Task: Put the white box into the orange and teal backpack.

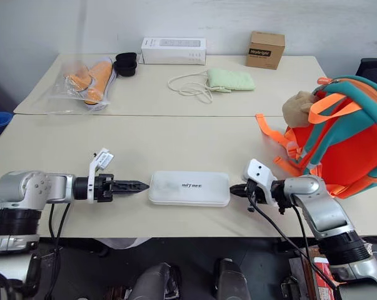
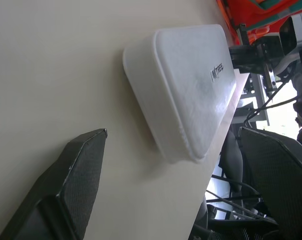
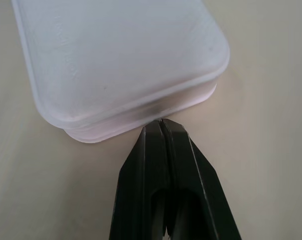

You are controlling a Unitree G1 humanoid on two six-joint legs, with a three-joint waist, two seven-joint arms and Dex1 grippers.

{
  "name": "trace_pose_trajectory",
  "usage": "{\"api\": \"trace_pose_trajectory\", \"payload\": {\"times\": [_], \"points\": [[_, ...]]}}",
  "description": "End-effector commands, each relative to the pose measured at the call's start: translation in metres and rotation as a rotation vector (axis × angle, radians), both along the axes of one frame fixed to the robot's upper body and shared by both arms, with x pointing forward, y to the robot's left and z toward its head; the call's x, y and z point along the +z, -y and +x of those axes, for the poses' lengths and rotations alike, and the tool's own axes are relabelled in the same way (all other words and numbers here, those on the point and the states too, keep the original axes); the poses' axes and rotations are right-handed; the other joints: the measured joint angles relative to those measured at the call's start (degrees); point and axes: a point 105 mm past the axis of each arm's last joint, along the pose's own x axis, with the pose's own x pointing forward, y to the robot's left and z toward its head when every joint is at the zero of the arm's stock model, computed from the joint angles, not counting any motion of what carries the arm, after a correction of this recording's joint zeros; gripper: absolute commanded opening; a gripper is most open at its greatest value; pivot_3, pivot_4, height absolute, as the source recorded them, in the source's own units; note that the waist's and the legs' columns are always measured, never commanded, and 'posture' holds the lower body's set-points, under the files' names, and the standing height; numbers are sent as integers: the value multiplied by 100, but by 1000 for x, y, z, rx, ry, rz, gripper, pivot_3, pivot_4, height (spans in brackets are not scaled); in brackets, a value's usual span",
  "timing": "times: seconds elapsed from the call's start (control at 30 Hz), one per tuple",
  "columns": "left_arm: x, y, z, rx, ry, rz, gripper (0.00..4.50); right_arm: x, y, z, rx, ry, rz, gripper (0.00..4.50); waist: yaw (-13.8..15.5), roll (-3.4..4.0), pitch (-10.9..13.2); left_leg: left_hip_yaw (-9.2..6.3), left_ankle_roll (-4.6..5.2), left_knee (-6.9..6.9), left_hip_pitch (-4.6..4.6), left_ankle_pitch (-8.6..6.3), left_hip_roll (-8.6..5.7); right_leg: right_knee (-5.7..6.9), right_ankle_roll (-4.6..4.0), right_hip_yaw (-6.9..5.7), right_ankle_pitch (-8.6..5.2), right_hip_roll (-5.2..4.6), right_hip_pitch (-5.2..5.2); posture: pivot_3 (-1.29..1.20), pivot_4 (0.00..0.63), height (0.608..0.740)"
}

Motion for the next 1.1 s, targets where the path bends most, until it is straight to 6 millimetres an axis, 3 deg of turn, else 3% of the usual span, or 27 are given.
{"api": "trace_pose_trajectory", "payload": {"times": [0.03,0.2,0.33,0.43,0.53,0.77,0.83,1.1], "points": [[-25,16,-9,-65,-73,57,4468,5,-7,3,26,32,-1,0,0,1,-1,0,-1,0,1,0,0,1,-1,0,-1,0,0,0,150,740],[-33,39,-2,-88,-95,27,4468,2,-18,5,49,43,-4,0,27,20,-17,-1,-3,1,6,-2,-4,-1,-2,0,-1,-3,8,0,150,740],[-8,57,17,-74,-64,-73,4468,-1,-20,4,54,44,-10,0,99,20,-24,-1,0,6,12,-1,-7,-1,-1,-1,0,-3,15,0,150,740],[7,57,26,-56,-47,-140,4468,-3,-20,2,53,43,-12,0,79,17,-24,-1,7,10,9,2,-4,-1,0,-2,0,-1,15,0,150,740],[16,53,28,-50,-39,-162,3884,-5,-18,0,49,41,-14,0,12,15,-23,-1,27,4,6,14,1,0,-2,-2,-1,4,8,0,150,740],[32,46,17,-102,-23,-183,1684,-8,-17,-1,38,46,-14,0,-28,11,-21,0,24,0,2,14,3,-3,-4,-2,-2,8,4,0,150,740],[35,44,14,-114,-23,-190,1314,-8,-18,0,36,50,-12,0,-29,11,-21,1,24,1,3,14,3,-1,-4,0,-3,6,4,0,150,740],[51,51,6,-144,-1,-250,1265,5,-13,1,-25,86,41,0,-22,6,-18,1,17,0,2,11,4,-1,-5,3,-3,7,1,0,150,740]]}}
